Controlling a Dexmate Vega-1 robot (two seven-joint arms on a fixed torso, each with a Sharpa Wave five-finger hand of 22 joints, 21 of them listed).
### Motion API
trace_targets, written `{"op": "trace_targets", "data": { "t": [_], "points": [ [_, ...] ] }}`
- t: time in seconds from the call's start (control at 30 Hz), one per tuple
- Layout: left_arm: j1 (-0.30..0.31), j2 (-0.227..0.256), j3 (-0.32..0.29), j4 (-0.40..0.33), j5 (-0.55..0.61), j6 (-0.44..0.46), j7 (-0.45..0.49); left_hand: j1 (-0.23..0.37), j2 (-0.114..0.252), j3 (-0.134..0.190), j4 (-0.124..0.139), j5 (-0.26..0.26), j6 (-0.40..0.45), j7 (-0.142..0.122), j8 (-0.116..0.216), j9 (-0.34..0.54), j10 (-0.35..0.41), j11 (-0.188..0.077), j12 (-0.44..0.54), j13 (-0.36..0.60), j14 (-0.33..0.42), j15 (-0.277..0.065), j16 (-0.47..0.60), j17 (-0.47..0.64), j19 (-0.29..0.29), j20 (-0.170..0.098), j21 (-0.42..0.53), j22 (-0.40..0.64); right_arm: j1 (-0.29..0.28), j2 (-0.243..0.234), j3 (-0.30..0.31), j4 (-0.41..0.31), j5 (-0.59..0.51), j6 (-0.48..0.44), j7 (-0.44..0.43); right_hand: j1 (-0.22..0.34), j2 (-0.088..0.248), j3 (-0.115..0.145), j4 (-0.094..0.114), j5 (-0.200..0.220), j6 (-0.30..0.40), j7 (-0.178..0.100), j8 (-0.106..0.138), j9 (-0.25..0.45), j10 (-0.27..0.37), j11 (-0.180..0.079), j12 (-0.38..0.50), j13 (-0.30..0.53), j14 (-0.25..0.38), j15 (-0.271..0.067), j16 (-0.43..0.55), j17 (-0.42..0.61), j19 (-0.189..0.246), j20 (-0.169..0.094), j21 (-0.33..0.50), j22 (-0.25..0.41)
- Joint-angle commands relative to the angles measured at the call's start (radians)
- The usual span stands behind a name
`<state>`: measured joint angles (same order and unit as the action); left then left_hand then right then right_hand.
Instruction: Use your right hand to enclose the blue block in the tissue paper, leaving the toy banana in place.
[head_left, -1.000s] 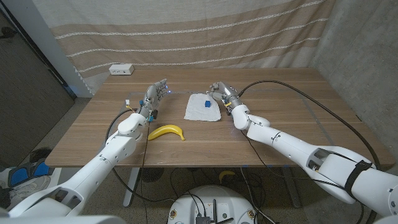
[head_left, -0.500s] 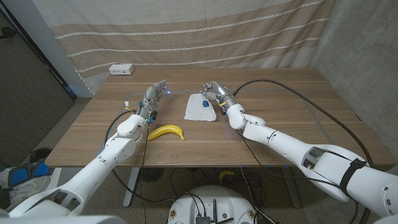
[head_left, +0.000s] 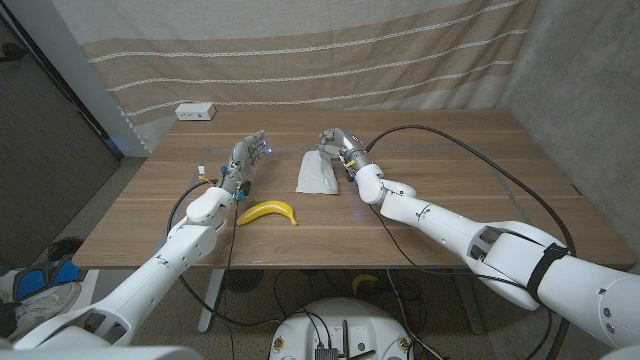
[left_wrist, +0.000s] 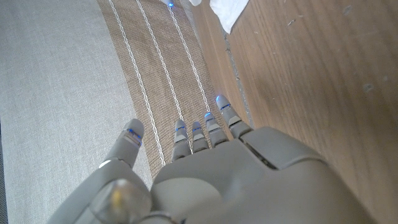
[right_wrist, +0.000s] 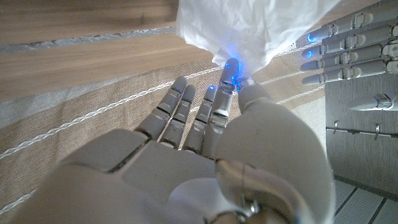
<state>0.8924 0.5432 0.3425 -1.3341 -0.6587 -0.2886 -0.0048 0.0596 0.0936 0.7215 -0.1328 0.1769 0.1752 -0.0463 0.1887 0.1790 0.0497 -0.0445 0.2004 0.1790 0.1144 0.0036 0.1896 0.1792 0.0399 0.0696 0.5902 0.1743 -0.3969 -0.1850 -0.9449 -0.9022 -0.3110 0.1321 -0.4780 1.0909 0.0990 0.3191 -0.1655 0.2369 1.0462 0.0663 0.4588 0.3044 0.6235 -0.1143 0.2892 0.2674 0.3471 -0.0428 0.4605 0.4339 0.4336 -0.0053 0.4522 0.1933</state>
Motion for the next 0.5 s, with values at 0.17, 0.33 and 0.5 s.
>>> {"op": "trace_targets", "data": {
  "t": [0.17,0.33,0.5],
  "points": [
    [0.005,0.006,-0.007,0.001,-0.005,-0.006,-0.007,0.01,0.049,0.001,-0.004,0.0,0.008,0.003,0.0,0.003,0.0,-0.001,-0.003,0.004,0.004,0.004,0.004,0.002,0.0,0.004,-0.006,0.005,0.094,0.126,-0.049,0.26,0.048,0.055,-0.039,0.004,0.002,0.003,0.003,0.005,-0.003,-0.005,0.007,0.007,0.009,0.001,0.001,0.003,0.007,-0.137,0.003,0.005,0.002,0.001,0.006,0.002],
    [-0.003,0.004,-0.005,0.01,-0.005,-0.006,-0.011,0.01,0.049,0.0,-0.004,0.0,0.008,0.003,-0.001,0.003,0.0,0.0,-0.003,0.004,0.003,0.004,0.004,0.002,0.001,0.004,-0.007,0.005,0.129,0.165,-0.076,0.358,0.057,0.093,-0.055,0.003,0.004,0.002,0.005,0.006,-0.006,-0.01,0.008,0.009,0.007,0.002,0.0,0.005,0.005,-0.137,0.004,0.006,0.001,0.002,0.008,0.002],
    [-0.011,0.002,-0.003,0.02,-0.003,-0.005,-0.015,0.01,0.049,0.001,-0.004,0.0,0.008,0.002,0.0,0.003,0.0,-0.001,-0.003,0.004,0.003,0.004,0.004,0.002,0.001,0.004,-0.008,0.005,0.161,0.203,-0.101,0.448,0.073,0.118,-0.059,-0.002,0.004,-0.001,0.007,0.006,-0.011,-0.021,0.005,0.007,0.003,-0.002,-0.002,0.006,0.004,-0.136,0.005,0.009,0.001,0.002,0.009,0.002]
  ]
}}
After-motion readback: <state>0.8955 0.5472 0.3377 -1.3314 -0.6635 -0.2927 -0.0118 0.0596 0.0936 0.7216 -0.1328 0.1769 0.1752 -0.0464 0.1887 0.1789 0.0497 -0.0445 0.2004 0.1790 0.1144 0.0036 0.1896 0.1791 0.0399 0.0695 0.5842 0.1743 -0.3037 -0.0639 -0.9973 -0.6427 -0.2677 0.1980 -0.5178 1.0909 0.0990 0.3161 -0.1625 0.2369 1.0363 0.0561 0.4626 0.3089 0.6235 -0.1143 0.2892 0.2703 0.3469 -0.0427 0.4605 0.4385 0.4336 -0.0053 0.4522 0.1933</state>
